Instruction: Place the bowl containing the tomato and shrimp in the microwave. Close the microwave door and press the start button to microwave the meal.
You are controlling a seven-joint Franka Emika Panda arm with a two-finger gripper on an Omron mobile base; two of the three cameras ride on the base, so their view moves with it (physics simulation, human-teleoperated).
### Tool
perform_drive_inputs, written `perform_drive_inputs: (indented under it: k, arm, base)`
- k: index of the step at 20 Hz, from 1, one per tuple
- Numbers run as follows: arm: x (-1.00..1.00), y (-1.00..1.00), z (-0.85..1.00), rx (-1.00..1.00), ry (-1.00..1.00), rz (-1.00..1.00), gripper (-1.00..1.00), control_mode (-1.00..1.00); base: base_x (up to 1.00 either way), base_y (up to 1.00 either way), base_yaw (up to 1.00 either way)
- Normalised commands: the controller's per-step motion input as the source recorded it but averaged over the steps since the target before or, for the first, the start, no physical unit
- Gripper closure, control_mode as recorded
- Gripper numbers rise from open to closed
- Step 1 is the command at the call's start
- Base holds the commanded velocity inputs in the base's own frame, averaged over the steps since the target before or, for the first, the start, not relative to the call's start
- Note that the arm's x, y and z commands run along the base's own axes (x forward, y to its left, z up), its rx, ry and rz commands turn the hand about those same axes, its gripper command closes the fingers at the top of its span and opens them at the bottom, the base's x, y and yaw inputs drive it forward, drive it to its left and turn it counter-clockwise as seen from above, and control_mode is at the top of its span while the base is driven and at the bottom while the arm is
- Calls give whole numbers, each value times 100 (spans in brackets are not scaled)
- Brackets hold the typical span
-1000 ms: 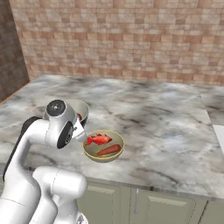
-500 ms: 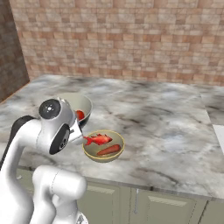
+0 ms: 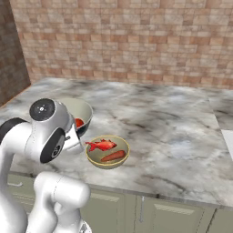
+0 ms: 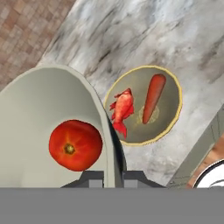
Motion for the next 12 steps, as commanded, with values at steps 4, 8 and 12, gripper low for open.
perform_drive_inputs:
  k: [4,8,12]
  arm:
    - [-54,0,0,0,-20,0,100,-100]
    - [-40,3,-1,0,-22,0,100,-100]
    - [-24,1,-5,0,-17,0,100,-100]
  base:
    - [0,0,0]
    - [0,0,0]
    - [0,0,0]
